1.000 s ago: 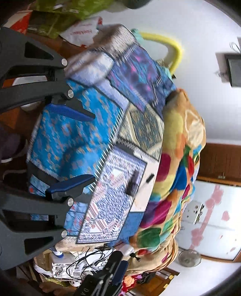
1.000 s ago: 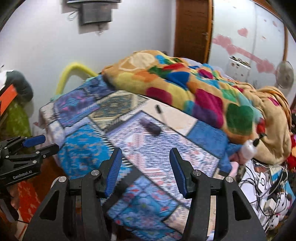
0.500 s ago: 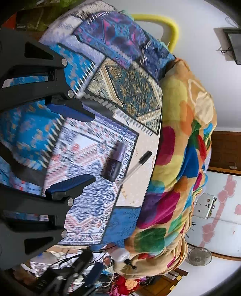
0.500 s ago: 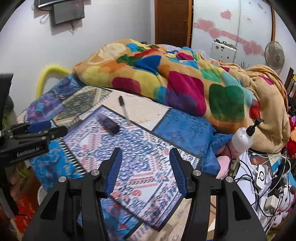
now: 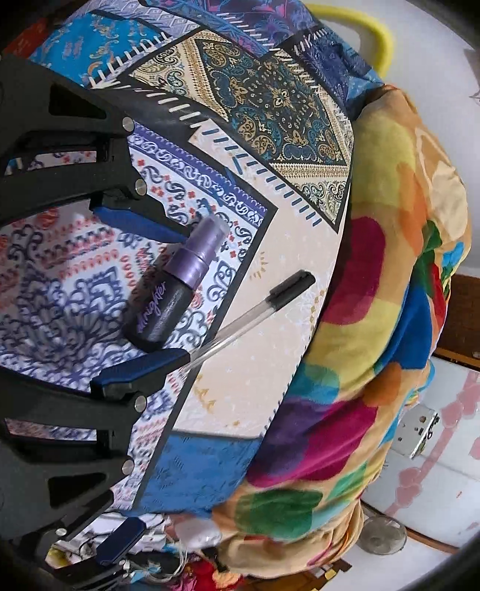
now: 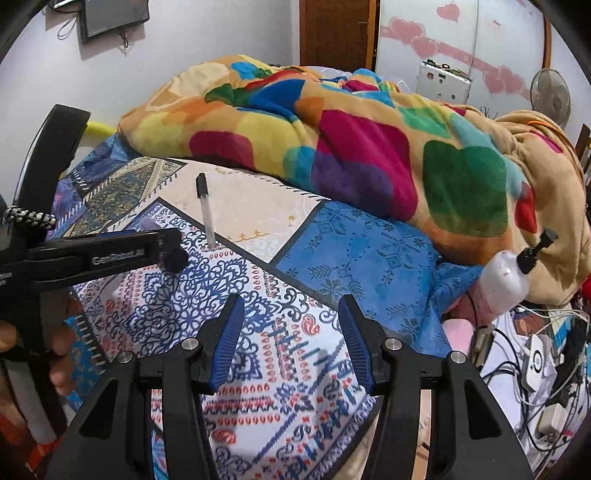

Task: Collect trash
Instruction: 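Grasp the purple spray bottle with the left tool while the right tool grasps the clear pen, then carry the spray bottle and pen with both tools over the bin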

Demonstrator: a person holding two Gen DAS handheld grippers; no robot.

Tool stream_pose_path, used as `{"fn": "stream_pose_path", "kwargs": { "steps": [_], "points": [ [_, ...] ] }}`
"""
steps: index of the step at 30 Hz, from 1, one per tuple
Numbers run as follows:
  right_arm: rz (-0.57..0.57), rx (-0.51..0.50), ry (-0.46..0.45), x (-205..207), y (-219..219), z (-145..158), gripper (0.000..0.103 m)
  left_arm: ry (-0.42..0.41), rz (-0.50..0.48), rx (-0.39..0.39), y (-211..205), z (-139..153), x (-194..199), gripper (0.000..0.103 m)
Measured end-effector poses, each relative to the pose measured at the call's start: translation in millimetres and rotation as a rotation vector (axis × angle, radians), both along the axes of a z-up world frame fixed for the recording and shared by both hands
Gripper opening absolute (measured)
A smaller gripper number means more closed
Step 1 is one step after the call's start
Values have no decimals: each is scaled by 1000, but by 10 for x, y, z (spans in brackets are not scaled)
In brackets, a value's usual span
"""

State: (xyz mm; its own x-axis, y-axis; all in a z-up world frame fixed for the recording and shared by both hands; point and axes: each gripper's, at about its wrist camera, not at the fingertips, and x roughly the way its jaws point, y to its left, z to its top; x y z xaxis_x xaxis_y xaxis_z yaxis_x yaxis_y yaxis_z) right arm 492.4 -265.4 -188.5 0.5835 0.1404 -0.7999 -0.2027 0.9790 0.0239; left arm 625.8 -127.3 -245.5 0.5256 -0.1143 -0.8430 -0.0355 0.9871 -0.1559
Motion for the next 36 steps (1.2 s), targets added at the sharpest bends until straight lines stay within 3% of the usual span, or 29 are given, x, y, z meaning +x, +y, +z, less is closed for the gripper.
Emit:
{"fn": "stream_pose_path", "kwargs": {
  "steps": [3,8,14,22,29,32,36],
  "points": [
    [8,9,5,93,30,-50,49,-2,-1,24,-1,-72,7,57],
    [34,44,12,250,121,-122,49,-59,-30,100,50,-93,-132,26],
    [89,93,66,483,354,-267,49,-80,-39,112,278,-107,-254,26],
    [129,100,76,757,698,-332,33,-82,-32,105,476,-112,-337,26],
    [148,20,55,825,935,-404,20,-80,-43,86,470,-106,-403,26],
    [159,5,47,805,962,-406,8,-75,-47,83,455,-104,-429,26],
    [166,31,65,744,940,-396,8,-70,-48,79,453,-61,-494,26]
  ]
}}
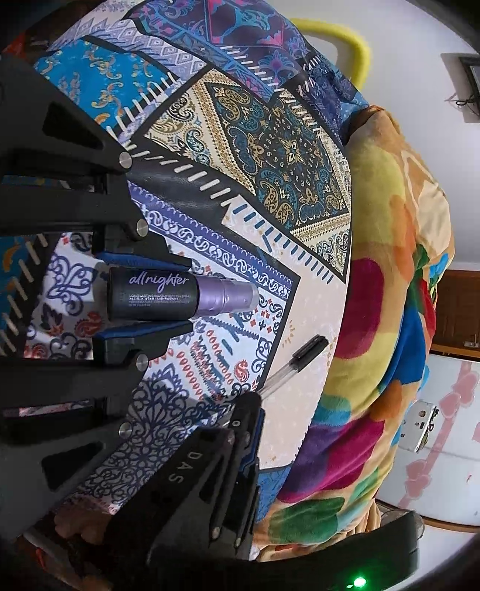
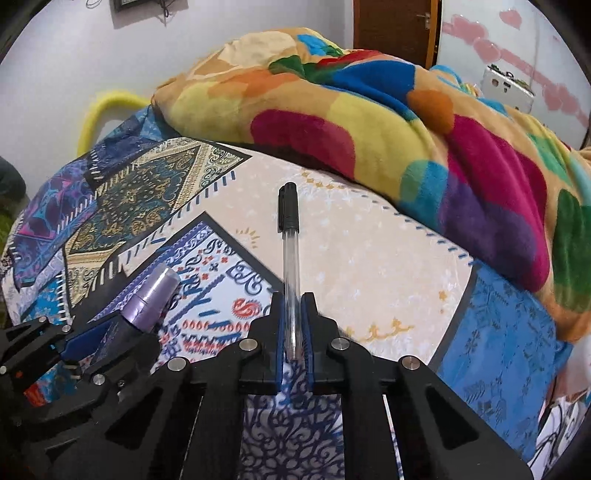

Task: Collect trash
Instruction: 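Carry the spray bottle and pen with both tools over the bin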

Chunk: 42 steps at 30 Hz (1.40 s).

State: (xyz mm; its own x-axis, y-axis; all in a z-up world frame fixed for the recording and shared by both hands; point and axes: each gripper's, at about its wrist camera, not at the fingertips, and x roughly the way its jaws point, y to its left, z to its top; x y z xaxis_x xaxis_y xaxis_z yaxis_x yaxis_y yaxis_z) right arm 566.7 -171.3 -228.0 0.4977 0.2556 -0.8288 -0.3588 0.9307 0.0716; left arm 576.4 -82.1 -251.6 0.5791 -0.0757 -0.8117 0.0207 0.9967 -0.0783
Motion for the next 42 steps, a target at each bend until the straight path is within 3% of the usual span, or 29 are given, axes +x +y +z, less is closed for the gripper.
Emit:
{"fn": "stream_pose_path", "kwargs": {
  "steps": [11,19,27,35,42],
  "points": [
    [-45,27,31,-252,-86,227,8,-67,0,14,112,509,-309,26],
    [-44,49,-33,-596,-54,691,8,-107,42,2,342,890,-657,26],
    [10,72,-118,-1072,183,1168,8,-165,114,17,785,1286,-1260,26],
    [107,102,-156,-1569,648,1375,8,-176,225,41,1395,1439,-1955,26],
    [195,135,-139,-1988,1159,1330,8,-144,334,61,2042,1335,-2617,26]
  ]
}}
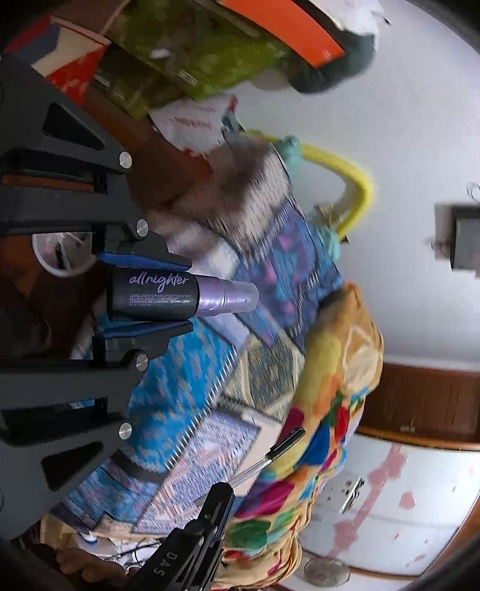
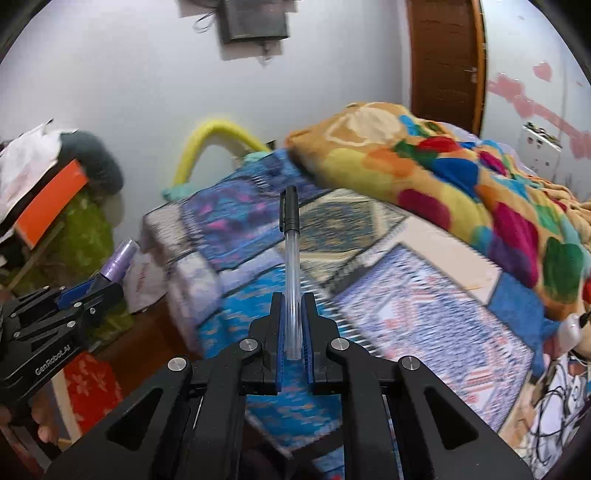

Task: Collect trash
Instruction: 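Carry the spray bottle and pen with both tools over the bin, then open both tools to drop the spray bottle and pen into the bin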

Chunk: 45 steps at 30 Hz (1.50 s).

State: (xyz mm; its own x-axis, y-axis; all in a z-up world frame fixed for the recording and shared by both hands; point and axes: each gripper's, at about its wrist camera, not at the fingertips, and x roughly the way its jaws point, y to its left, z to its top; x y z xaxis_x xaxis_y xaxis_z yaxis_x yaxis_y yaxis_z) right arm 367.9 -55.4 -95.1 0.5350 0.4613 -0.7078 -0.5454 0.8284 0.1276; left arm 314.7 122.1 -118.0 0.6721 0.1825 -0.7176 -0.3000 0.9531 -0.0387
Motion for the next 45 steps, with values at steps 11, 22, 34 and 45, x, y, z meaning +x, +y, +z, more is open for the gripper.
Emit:
{"fn": "stream_pose_path", "kwargs": {
  "steps": [11,22,34,45],
  "points": [
    [179,-79,49,-580,887,-324,8,131,115,-37,758,-621,-773,26],
    [310,-174,219,-837,1652,-1046,8,268,170,-147,1187,-1430,-968,26],
    [379,-256,363,-808,2105,-1641,8,385,131,-235,1306,-2026,-670,26],
    [387,-256,405,-742,2153,-1728,38,370,187,-219,1470,-1904,-639,44]
  ]
}}
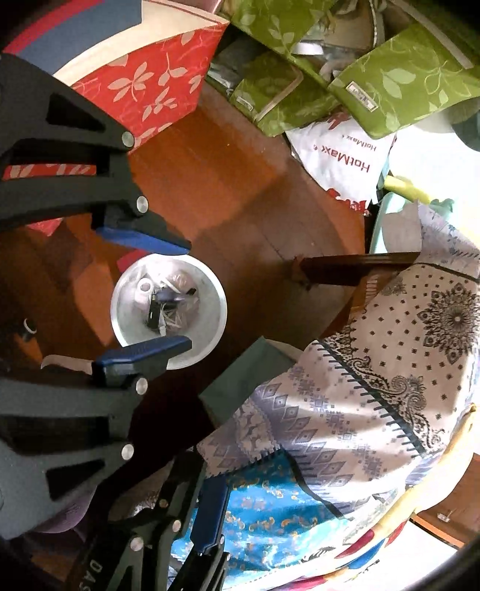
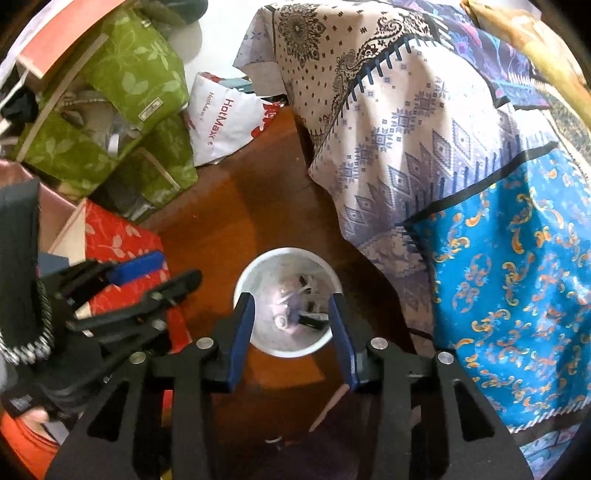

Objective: Collect trash

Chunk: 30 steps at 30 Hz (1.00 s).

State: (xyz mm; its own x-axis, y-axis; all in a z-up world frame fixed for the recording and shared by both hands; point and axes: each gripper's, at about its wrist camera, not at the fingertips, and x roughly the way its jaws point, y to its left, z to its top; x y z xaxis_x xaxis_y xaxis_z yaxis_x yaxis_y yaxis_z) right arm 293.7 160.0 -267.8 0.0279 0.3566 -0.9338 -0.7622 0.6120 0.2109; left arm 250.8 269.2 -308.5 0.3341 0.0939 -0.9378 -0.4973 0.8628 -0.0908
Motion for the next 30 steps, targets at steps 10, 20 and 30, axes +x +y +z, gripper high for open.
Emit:
{"fn": "stream_pose_path", "kwargs": {
  "steps": [10,20,30],
  "points": [
    [33,54,-171,-308,-318,615,38,-102,-32,92,-222,704,-383,44],
    [-50,233,-398,-981,-957,1664,38,-319,-92,209,-780,1839,-1025,44],
    [-273,440,-611,-1820,-1831,2552,38,-614,-214,269,-1530,2840,-1840,44]
  ]
}}
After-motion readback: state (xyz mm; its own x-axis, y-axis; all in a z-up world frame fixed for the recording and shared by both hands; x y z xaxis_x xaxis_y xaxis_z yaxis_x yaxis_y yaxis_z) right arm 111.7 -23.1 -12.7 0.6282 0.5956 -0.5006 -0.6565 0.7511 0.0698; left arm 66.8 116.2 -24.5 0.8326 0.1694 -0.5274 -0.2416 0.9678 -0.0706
